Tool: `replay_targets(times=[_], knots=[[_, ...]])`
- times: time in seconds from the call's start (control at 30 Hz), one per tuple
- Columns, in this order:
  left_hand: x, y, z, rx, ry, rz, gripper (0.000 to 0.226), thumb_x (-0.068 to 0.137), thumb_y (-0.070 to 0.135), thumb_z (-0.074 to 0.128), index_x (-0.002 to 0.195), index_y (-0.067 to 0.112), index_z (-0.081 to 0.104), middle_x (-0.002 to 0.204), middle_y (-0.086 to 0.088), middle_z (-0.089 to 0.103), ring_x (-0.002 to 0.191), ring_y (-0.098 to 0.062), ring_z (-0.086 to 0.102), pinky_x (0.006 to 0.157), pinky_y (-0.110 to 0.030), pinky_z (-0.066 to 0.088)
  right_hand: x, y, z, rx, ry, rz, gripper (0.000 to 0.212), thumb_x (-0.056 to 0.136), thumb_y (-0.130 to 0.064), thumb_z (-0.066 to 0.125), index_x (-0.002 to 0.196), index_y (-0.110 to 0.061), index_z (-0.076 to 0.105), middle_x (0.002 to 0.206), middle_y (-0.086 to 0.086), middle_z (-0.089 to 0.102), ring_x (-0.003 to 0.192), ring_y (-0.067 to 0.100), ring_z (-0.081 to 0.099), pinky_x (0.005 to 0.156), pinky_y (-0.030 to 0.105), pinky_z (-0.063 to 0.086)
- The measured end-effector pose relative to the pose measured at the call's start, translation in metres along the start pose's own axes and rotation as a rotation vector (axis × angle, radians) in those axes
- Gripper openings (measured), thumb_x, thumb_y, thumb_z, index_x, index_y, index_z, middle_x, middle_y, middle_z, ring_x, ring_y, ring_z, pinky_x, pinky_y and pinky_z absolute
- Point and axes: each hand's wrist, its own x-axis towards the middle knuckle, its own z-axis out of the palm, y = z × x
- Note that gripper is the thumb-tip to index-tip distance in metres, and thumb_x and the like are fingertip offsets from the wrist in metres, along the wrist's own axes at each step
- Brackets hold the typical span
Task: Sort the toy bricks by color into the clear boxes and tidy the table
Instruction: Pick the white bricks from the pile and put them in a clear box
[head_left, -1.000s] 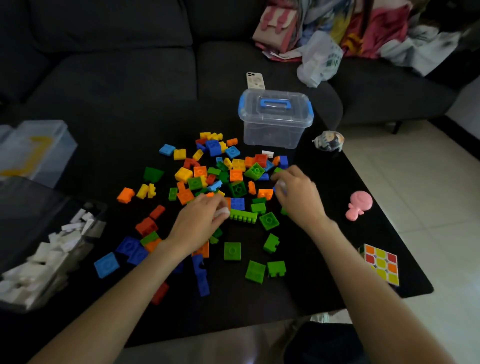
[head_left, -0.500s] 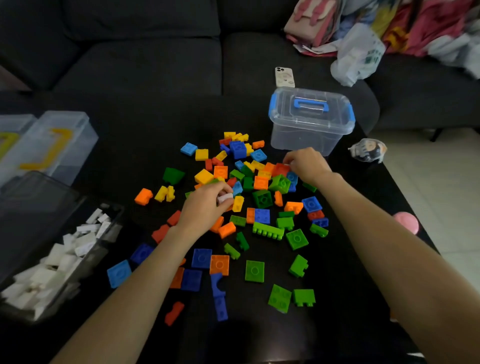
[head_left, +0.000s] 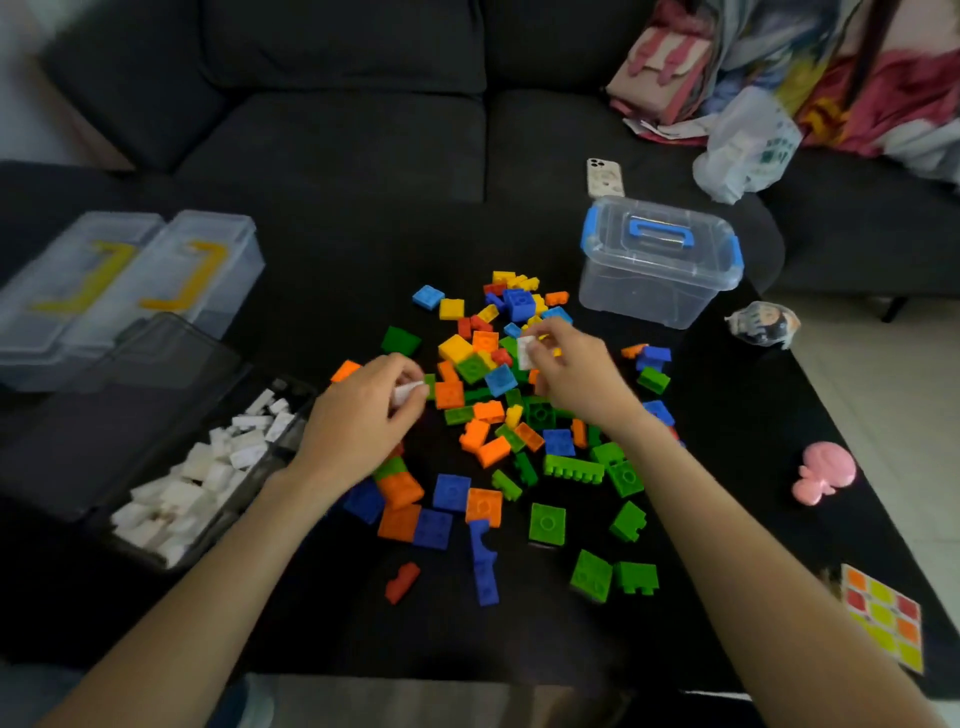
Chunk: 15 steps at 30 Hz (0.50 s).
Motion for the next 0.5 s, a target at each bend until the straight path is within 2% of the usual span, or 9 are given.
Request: replay_targets(times=[0.07, 0.13, 0.2, 0.23, 0.3, 0.37, 0.43, 0.5], knots=[[-0.026, -0.018, -0.027, 0.083, 0.050, -0.041, 0.007, 0.090, 0.024, 0.055, 0.094, 0.019, 0.058, 0.088, 0.005, 0.059, 0.080, -0.012, 0.055, 0.065, -0.027, 0.037, -0.009, -0.037, 0.028, 0.073, -0.093, -0.057, 0.015, 0.099, -0.019, 0.043, 0.110, -0.014, 0.053, 0.069, 0.000, 0.059, 0.042, -0.002, 0.053, 0.042, 0.013, 0.040], [-0.052, -0.040, -0.048, 0.156, 0.083, -0.117, 0.006, 0.090, 0.021, 0.056, 0.094, 0.017, 0.058, 0.088, 0.001, 0.060, 0.081, -0.017, 0.056, 0.064, -0.031, 0.039, -0.012, -0.070, 0.062, 0.084, -0.151, -0.144, 0.014, 0.098, -0.018, 0.045, 0.108, -0.013, 0.053, 0.071, 0.003, 0.060, 0.042, -0.001, 0.054, 0.042, 0.012, 0.039], [-0.076, -0.063, -0.065, 0.217, 0.095, -0.185, 0.009, 0.090, 0.021, 0.057, 0.096, 0.015, 0.060, 0.089, -0.002, 0.060, 0.084, -0.024, 0.057, 0.064, -0.036, 0.044, -0.012, -0.100, 0.098, 0.091, -0.186, -0.203, 0.015, 0.096, -0.018, 0.049, 0.107, -0.010, 0.055, 0.076, 0.005, 0.062, 0.055, 0.006, 0.060, 0.049, 0.017, 0.043], [-0.084, -0.072, -0.070, 0.236, 0.086, -0.213, 0.010, 0.089, 0.022, 0.058, 0.097, 0.015, 0.060, 0.090, -0.003, 0.060, 0.086, -0.025, 0.057, 0.065, -0.038, 0.046, -0.011, -0.113, 0.114, 0.084, -0.191, -0.232, 0.016, 0.095, -0.018, 0.050, 0.106, -0.008, 0.057, 0.078, 0.007, 0.064, 0.066, 0.016, 0.064, 0.056, 0.021, 0.045], [-0.099, -0.086, -0.079, 0.241, 0.045, -0.269, 0.013, 0.086, 0.020, 0.062, 0.098, 0.016, 0.062, 0.092, -0.003, 0.061, 0.089, -0.026, 0.057, 0.069, -0.040, 0.048, -0.008, -0.134, 0.145, 0.044, -0.225, -0.279, 0.018, 0.093, -0.016, 0.053, 0.106, -0.006, 0.058, 0.088, 0.013, 0.067, 0.083, 0.028, 0.064, 0.065, 0.028, 0.040], [-0.107, -0.095, -0.082, 0.217, 0.012, -0.280, 0.014, 0.085, 0.019, 0.064, 0.099, 0.016, 0.063, 0.094, -0.002, 0.062, 0.090, -0.024, 0.057, 0.071, -0.040, 0.048, -0.004, -0.147, 0.168, -0.021, -0.274, -0.283, 0.019, 0.090, -0.014, 0.054, 0.107, -0.006, 0.057, 0.098, 0.014, 0.066, 0.093, 0.029, 0.061, 0.071, 0.030, 0.040], [-0.114, -0.099, -0.083, 0.201, 0.007, -0.243, 0.015, 0.087, 0.019, 0.062, 0.101, 0.016, 0.066, 0.098, -0.001, 0.063, 0.093, -0.022, 0.056, 0.073, -0.037, 0.048, 0.001, -0.157, 0.186, -0.099, -0.280, -0.279, 0.020, 0.088, -0.012, 0.054, 0.108, -0.007, 0.054, 0.105, 0.014, 0.063, 0.100, 0.031, 0.059, 0.082, 0.038, 0.046], [-0.122, -0.102, -0.083, 0.214, 0.007, -0.163, 0.023, 0.091, 0.024, 0.054, 0.108, 0.015, 0.067, 0.106, -0.001, 0.065, 0.101, -0.020, 0.057, 0.083, -0.033, 0.047, 0.004, -0.162, 0.196, -0.239, -0.256, -0.307, 0.024, 0.089, -0.011, 0.053, 0.113, -0.008, 0.053, 0.112, 0.015, 0.057, 0.103, 0.032, 0.057, 0.086, 0.042, 0.047]])
